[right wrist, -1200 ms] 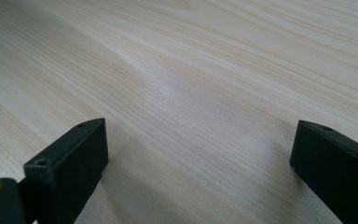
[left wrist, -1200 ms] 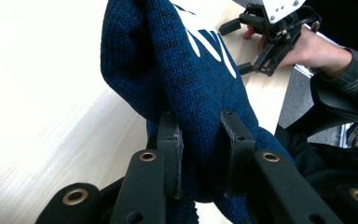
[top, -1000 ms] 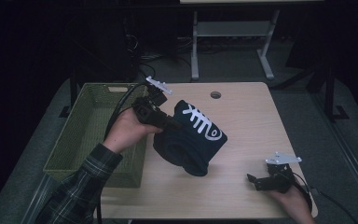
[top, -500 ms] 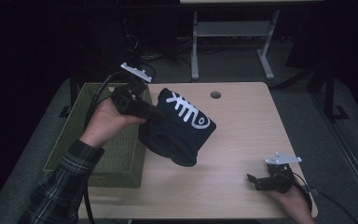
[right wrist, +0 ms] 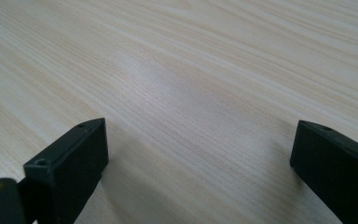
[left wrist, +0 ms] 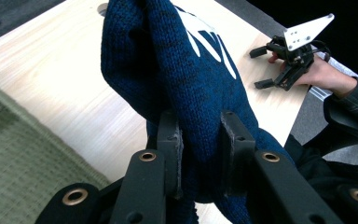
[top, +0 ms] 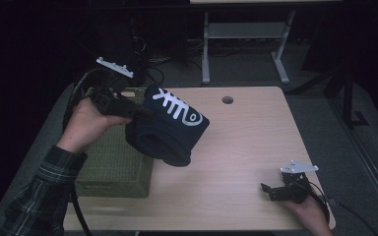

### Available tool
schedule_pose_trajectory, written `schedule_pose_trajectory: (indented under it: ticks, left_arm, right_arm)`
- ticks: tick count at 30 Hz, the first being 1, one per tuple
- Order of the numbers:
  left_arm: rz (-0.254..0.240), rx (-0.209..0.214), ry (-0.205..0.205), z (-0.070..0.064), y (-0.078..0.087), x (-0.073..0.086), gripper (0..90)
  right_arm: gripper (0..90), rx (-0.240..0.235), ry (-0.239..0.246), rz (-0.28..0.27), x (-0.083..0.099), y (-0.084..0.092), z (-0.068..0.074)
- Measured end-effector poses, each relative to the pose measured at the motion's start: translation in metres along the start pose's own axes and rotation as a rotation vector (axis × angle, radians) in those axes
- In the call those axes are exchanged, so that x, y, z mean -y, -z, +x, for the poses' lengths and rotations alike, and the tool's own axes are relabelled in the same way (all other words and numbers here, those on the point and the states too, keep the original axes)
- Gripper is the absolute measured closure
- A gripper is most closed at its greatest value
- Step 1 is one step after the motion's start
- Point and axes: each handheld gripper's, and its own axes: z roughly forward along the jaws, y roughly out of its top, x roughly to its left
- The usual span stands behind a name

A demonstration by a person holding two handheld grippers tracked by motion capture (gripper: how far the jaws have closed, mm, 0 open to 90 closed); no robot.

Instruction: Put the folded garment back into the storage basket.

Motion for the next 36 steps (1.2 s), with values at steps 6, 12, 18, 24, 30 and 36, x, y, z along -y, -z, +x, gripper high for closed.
schedule_pose_trajectory:
  ticks: [6, 12, 18, 24, 30, 36]
  left_arm:
    - [-0.003, -0.012, 0.017, 0.005, 0.011, 0.004, 73.2]
    - [-0.011, -0.024, 0.037, 0.011, 0.029, 0.008, 73.2]
    - [-0.025, -0.048, 0.061, 0.016, 0.047, 0.014, 73.2]
    - [-0.042, -0.069, 0.092, 0.023, 0.065, 0.026, 73.2]
    - [-0.058, -0.081, 0.117, 0.029, 0.076, 0.038, 73.2]
    - [-0.068, -0.084, 0.134, 0.034, 0.080, 0.052, 73.2]
  right_arm:
    - [3.5, 0.000, 0.000, 0.000, 0.000, 0.000, 0.000]
    - [3.6, 0.000, 0.000, 0.000, 0.000, 0.000, 0.000]
    - [3.5, 0.000, 0.000, 0.000, 0.000, 0.000, 0.000]
    - [3.6, 0.000, 0.000, 0.000, 0.000, 0.000, 0.000]
    - [3.5, 0.000, 0.000, 0.002, 0.000, 0.000, 0.000]
    - [3.5, 0.000, 0.000, 0.001, 0.000, 0.000, 0.000]
